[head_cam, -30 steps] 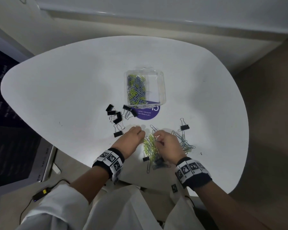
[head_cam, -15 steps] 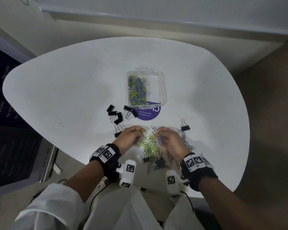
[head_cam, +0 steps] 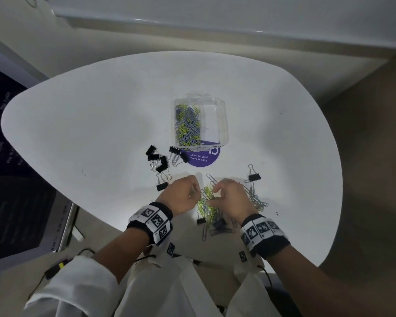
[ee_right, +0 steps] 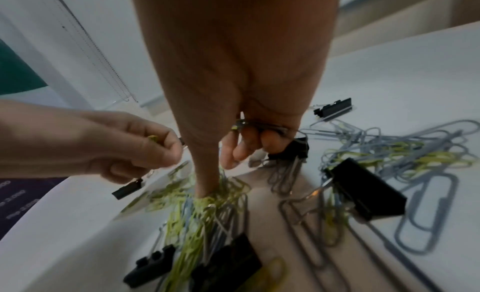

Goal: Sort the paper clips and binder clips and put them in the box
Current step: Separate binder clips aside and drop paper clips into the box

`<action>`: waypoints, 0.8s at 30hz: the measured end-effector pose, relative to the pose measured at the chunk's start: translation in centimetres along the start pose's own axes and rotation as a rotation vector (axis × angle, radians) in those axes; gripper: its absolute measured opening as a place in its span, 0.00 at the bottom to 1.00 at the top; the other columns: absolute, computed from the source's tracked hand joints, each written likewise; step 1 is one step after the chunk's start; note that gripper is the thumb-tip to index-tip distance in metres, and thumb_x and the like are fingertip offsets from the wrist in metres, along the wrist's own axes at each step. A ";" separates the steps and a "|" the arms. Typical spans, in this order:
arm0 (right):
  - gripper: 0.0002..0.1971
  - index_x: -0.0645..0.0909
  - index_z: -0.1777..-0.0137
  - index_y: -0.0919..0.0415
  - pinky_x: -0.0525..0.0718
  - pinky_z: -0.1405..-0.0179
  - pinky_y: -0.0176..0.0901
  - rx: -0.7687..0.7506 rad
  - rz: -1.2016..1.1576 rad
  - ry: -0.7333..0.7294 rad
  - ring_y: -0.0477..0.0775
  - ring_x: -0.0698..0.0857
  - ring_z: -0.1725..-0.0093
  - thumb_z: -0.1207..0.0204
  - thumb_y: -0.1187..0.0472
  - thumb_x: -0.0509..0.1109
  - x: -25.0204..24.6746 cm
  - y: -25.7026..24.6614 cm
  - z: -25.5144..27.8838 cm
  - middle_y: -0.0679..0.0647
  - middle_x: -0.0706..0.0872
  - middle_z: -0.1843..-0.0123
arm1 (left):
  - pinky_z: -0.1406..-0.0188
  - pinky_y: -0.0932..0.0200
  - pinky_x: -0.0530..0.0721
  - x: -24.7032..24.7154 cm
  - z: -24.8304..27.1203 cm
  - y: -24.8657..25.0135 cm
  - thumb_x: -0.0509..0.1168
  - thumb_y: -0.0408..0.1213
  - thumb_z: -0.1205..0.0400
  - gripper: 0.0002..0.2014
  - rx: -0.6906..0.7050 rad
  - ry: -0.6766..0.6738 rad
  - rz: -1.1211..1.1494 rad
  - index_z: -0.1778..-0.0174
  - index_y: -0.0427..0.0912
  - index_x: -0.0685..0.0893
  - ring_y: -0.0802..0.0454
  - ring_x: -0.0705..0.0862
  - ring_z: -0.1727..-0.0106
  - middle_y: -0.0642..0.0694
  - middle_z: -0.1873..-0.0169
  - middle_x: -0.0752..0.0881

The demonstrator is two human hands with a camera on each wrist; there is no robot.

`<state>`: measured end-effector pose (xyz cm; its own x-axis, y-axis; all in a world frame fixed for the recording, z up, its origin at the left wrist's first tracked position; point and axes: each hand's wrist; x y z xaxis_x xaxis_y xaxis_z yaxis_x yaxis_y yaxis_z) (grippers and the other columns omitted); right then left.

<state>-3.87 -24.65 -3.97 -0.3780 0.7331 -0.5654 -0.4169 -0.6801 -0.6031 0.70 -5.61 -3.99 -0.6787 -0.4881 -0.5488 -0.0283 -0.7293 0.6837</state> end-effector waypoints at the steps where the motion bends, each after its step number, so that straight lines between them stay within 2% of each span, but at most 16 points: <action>1: 0.13 0.84 0.50 0.57 0.71 0.65 0.29 -0.025 0.052 0.012 0.38 0.77 0.61 0.31 0.56 0.82 0.4 0.3 -0.2 0.45 0.77 0.55 | 0.57 0.54 0.81 0.1 0.0 -0.2 0.64 0.41 0.19 0.07 0.042 -0.015 -0.113 0.48 0.46 0.78 0.50 0.84 0.56 0.52 0.57 0.83; 3: 0.05 0.86 0.57 0.58 0.77 0.60 0.36 -0.060 0.099 0.032 0.45 0.81 0.60 0.28 0.59 0.78 1.0 0.6 -0.6 0.48 0.80 0.55 | 0.49 0.50 0.82 0.4 -0.2 -0.8 0.66 0.40 0.19 0.11 0.072 -0.038 -0.288 0.42 0.44 0.79 0.46 0.82 0.46 0.47 0.45 0.81; 5: 0.03 0.86 0.60 0.58 0.82 0.55 0.41 -0.061 0.099 0.033 0.48 0.83 0.58 0.25 0.61 0.74 1.3 0.6 -0.7 0.51 0.83 0.54 | 0.48 0.48 0.81 0.8 -0.3 -1.3 0.65 0.38 0.18 0.09 0.089 -0.031 -0.369 0.43 0.42 0.80 0.43 0.81 0.44 0.44 0.44 0.79; 7: 0.03 0.85 0.59 0.58 0.82 0.56 0.36 -0.051 0.030 0.045 0.45 0.84 0.58 0.23 0.62 0.73 1.2 0.7 -0.6 0.49 0.84 0.54 | 0.48 0.48 0.80 1.2 -0.4 -1.5 0.64 0.38 0.17 0.07 0.113 -0.019 -0.370 0.47 0.40 0.80 0.43 0.80 0.44 0.43 0.45 0.78; 9: 0.02 0.83 0.55 0.57 0.78 0.60 0.25 -0.038 -0.057 0.050 0.42 0.85 0.57 0.22 0.61 0.73 1.0 0.8 -0.4 0.48 0.86 0.54 | 0.46 0.53 0.77 1.3 -0.4 -1.8 0.63 0.37 0.16 0.07 0.128 -0.020 -0.309 0.47 0.38 0.80 0.44 0.79 0.44 0.42 0.45 0.77; 13: 0.04 0.83 0.48 0.58 0.77 0.58 0.20 -0.027 -0.207 0.024 0.46 0.85 0.53 0.20 0.62 0.73 0.2 1.2 -0.2 0.48 0.87 0.52 | 0.52 0.59 0.70 0.9 -0.2 -1.9 0.61 0.34 0.15 0.05 0.157 0.027 -0.075 0.50 0.36 0.78 0.49 0.75 0.53 0.44 0.52 0.77; 16: 0.09 0.83 0.40 0.53 0.80 0.53 0.25 -0.022 -0.286 -0.028 0.54 0.87 0.48 0.18 0.62 0.70 -0.2 1.3 0.0 0.51 0.88 0.45 | 0.62 0.63 0.74 0.3 -0.1 -1.5 0.59 0.36 0.14 0.05 0.026 0.049 0.097 0.50 0.39 0.76 0.54 0.79 0.61 0.46 0.58 0.83; 19: 0.12 0.83 0.36 0.52 0.82 0.53 0.36 0.016 -0.353 -0.058 0.65 0.85 0.47 0.16 0.64 0.65 -0.4 1.1 0.1 0.61 0.88 0.42 | 0.64 0.71 0.79 0.0 -0.1 -0.8 0.58 0.37 0.13 0.04 -0.123 0.028 0.349 0.46 0.43 0.76 0.58 0.83 0.60 0.48 0.57 0.88; 20: 0.13 0.83 0.37 0.52 0.82 0.56 0.38 0.044 -0.391 -0.060 0.65 0.85 0.49 0.15 0.65 0.63 -0.5 0.9 0.1 0.63 0.87 0.41 | 0.63 0.69 0.79 -0.1 -0.1 -0.5 0.57 0.37 0.13 0.05 -0.169 0.024 0.432 0.46 0.43 0.77 0.56 0.83 0.60 0.48 0.58 0.88; 22: 0.14 0.84 0.39 0.55 0.77 0.71 0.31 0.128 -0.507 -0.058 0.57 0.88 0.54 0.16 0.67 0.60 -0.7 0.6 0.0 0.62 0.87 0.44 | 0.66 0.63 0.77 -0.2 -0.3 0.1 0.56 0.35 0.15 0.07 -0.264 0.018 0.602 0.48 0.43 0.79 0.52 0.82 0.61 0.46 0.62 0.86; 24: 0.12 0.83 0.44 0.61 0.71 0.74 0.35 0.212 -0.633 -0.060 0.56 0.89 0.60 0.17 0.67 0.57 -0.9 0.0 0.0 0.58 0.84 0.52 | 0.75 0.65 0.73 -0.4 -0.6 0.6 0.56 0.35 0.18 0.07 -0.358 -0.007 0.784 0.52 0.42 0.80 0.50 0.79 0.67 0.44 0.67 0.82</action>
<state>-3.49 -25.34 -3.48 -0.0502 0.9934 -0.1029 -0.7247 -0.1071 -0.6807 1.42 -6.14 -3.64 -0.4099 -0.9119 0.0214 0.6826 -0.2911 0.6703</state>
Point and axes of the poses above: each hand's wrist, its own z-axis away from the middle knuckle, its own x-axis out of the palm, y = z × x
